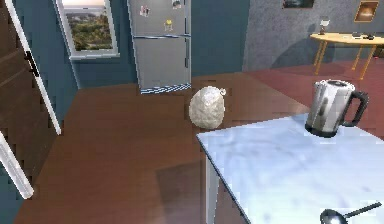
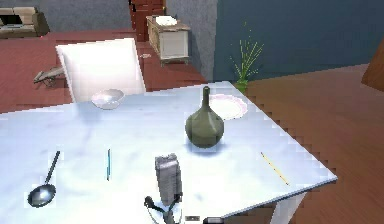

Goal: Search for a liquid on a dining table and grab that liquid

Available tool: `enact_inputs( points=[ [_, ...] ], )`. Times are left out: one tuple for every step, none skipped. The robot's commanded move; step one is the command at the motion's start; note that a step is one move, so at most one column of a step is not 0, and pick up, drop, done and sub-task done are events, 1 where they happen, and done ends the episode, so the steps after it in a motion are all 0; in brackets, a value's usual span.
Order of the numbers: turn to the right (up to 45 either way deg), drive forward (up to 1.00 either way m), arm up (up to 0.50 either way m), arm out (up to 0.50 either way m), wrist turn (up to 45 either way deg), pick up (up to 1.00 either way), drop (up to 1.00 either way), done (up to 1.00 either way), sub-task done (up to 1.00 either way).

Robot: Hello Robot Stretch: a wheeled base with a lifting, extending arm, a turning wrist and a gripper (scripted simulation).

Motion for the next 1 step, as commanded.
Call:
enact_inputs(
  points=[
    [0.0,0.0,0.1,0.0,0.0,0.0,0.0,0.0,0.0]
  ],
)
